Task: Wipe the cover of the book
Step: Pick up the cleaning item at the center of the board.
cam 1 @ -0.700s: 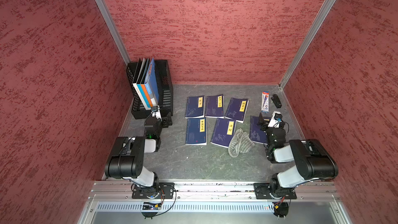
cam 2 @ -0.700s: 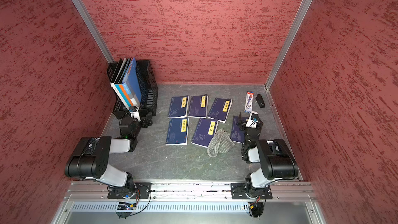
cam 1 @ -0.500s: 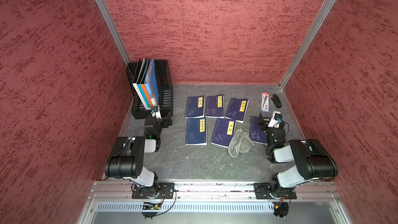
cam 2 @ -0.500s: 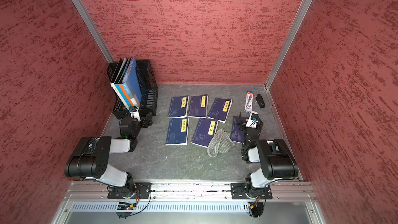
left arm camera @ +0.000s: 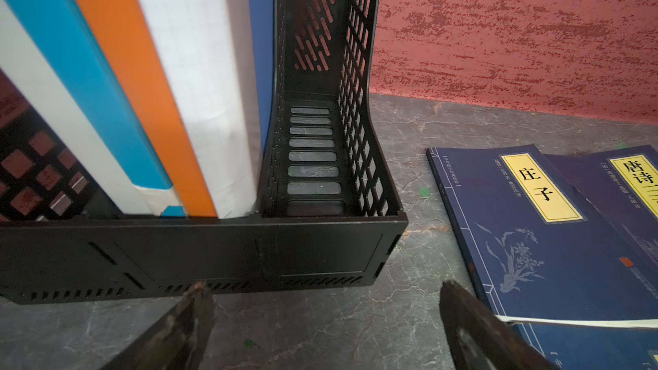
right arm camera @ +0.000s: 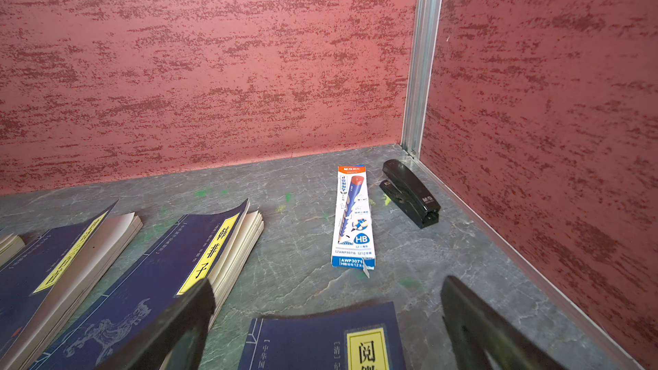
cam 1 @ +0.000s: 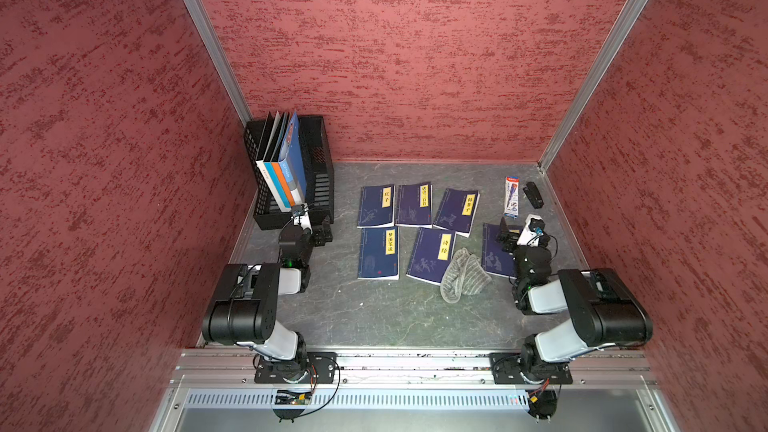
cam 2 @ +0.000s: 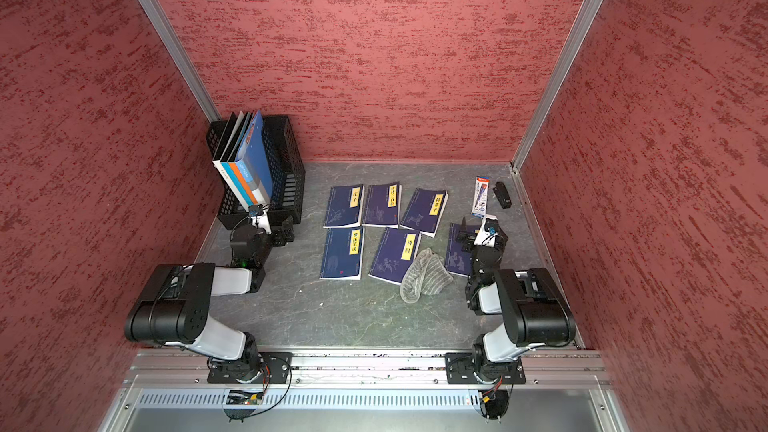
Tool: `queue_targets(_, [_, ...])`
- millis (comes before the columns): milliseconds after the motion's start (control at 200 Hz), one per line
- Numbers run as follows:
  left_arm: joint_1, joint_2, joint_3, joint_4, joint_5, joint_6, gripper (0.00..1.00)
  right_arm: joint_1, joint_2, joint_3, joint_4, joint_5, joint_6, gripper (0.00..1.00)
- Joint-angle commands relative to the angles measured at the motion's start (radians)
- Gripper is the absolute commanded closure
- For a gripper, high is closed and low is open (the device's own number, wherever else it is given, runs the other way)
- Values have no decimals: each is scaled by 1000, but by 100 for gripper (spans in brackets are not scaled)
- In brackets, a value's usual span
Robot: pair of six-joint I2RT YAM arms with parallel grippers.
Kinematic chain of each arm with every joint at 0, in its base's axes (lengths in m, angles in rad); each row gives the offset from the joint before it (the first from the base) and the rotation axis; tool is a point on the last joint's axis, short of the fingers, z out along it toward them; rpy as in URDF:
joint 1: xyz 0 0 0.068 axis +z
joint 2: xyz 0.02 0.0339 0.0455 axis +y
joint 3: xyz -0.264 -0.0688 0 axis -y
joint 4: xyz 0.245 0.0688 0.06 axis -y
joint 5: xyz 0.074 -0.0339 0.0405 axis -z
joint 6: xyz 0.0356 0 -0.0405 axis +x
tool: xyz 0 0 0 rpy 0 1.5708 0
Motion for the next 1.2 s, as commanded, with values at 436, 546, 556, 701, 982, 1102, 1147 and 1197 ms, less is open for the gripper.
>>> queue_targets(436, [-61, -193, 190, -469, -51, 26, 0, 3, -271, 232, -589, 48, 106, 1])
queue_targets(546, [-102, -265, 222, -605, -30, -32, 0, 3, -341, 336, -889, 7, 169, 1])
queue_targets(556, [-109, -270, 225, -618, -27, -34, 0, 3, -347, 341, -912, 1, 173, 1])
queue_targets(701, [-237, -334, 241, -751, -73, -24, 0, 5, -486, 350, -1129, -110, 270, 1])
queue_targets(982, [-438, -406, 230, -911, -156, -100, 0, 76, -586, 349, -1379, -157, 362, 4])
queue_targets(1102, [-488, -421, 238, -948, -182, -107, 0, 163, -555, 377, -1433, -83, 353, 3])
queue_targets(1147, [-503, -425, 245, -966, -193, -109, 0, 199, -544, 385, -1449, -71, 354, 3])
queue_targets(1197, [-515, -429, 253, -994, -204, -112, 0, 240, -524, 399, -1480, -54, 362, 3])
